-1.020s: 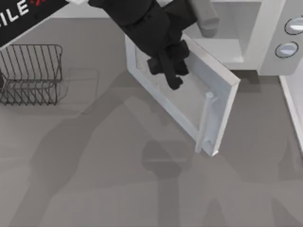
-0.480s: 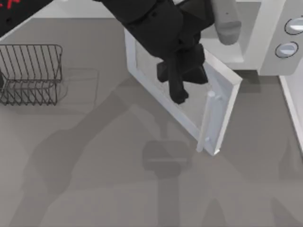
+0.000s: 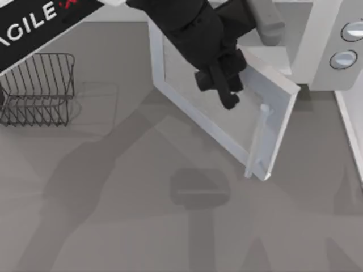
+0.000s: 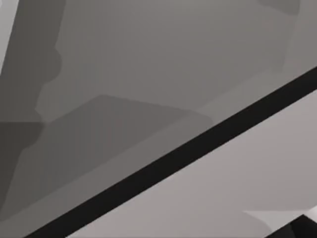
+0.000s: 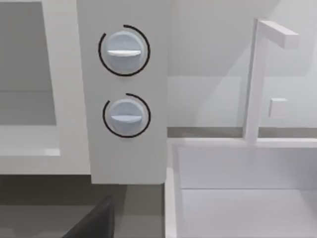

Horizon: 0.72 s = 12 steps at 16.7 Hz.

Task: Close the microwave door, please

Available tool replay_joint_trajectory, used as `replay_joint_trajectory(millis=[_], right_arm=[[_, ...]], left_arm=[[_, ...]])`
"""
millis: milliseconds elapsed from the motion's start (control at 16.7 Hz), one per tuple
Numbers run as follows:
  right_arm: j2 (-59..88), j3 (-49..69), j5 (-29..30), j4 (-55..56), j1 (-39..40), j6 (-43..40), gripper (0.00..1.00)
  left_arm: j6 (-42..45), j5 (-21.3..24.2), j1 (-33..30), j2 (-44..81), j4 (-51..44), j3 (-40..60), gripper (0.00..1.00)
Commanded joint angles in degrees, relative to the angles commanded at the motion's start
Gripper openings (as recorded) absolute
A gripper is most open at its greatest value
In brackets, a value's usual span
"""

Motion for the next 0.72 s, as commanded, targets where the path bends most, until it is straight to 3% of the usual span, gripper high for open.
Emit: replay_joint_trajectory(millis=[360, 720], right_arm=[[0.00, 0.00, 0.00, 0.00, 0.00, 0.00, 1.00], [0.00, 0.00, 0.00, 0.00, 0.00, 0.00, 1.00]], left_arm=[[0.02, -0.81, -0.90, 0.20, -0.04, 0.14, 0.00], [1.60, -8.27, -9.00, 4.49, 0.40, 0.85, 0.00]])
